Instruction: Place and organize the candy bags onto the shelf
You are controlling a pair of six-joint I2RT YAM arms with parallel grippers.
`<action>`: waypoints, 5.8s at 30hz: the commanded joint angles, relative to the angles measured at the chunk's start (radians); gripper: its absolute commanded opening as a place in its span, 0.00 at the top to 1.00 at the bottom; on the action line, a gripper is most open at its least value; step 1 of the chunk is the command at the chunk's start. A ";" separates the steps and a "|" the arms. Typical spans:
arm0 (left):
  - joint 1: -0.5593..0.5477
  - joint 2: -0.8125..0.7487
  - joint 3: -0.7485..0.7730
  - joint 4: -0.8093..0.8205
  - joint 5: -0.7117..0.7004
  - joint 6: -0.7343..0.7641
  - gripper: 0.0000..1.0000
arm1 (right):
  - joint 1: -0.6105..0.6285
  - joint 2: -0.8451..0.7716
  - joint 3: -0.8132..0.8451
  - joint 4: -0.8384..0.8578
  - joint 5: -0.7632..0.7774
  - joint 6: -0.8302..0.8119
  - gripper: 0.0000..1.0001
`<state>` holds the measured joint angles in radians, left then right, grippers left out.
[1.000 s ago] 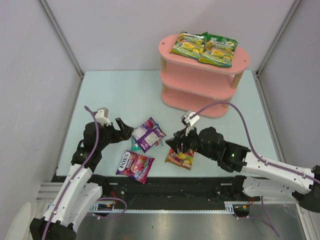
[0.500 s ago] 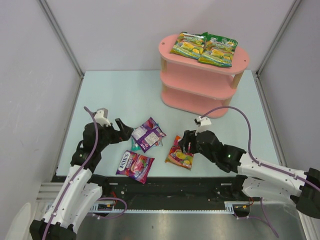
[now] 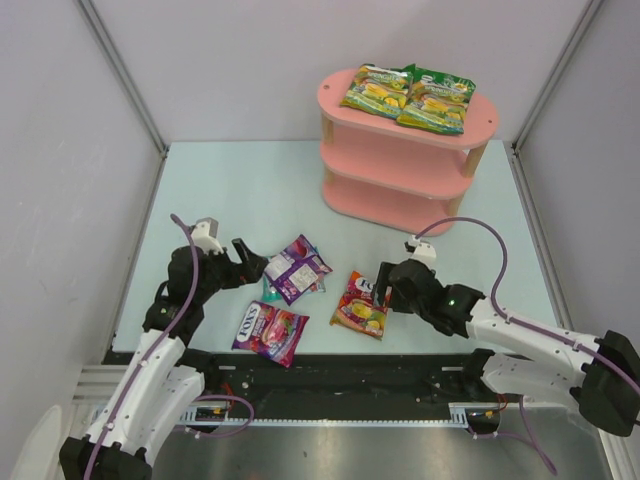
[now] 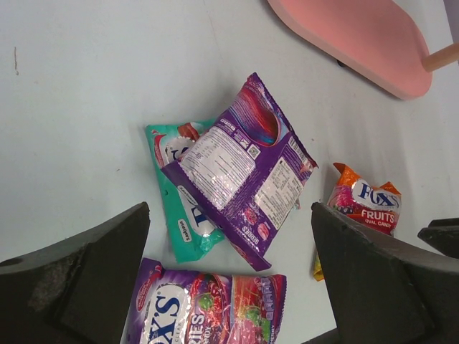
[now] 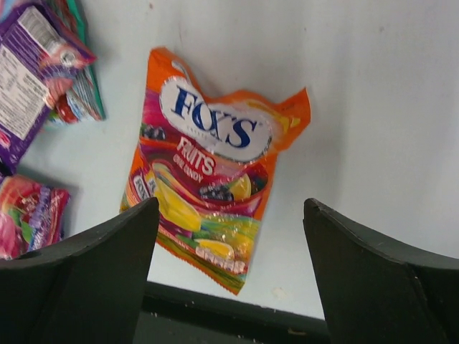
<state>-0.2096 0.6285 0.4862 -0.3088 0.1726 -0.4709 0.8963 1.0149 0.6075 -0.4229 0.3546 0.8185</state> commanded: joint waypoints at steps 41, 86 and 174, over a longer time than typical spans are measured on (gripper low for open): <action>-0.010 -0.009 0.000 0.034 0.028 -0.011 0.00 | 0.073 -0.067 -0.353 0.403 -0.026 0.354 0.83; -0.010 0.025 -0.005 0.054 0.071 -0.011 0.00 | -0.470 0.669 -0.051 1.716 -0.303 -0.165 1.00; -0.010 -0.003 -0.015 0.065 0.093 -0.018 0.00 | -0.152 0.712 0.126 1.176 -0.569 0.018 0.79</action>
<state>-0.2142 0.6342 0.4721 -0.2707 0.2447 -0.4713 0.7506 1.7786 0.7036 0.6689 -0.2054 0.8597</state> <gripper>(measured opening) 0.996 0.302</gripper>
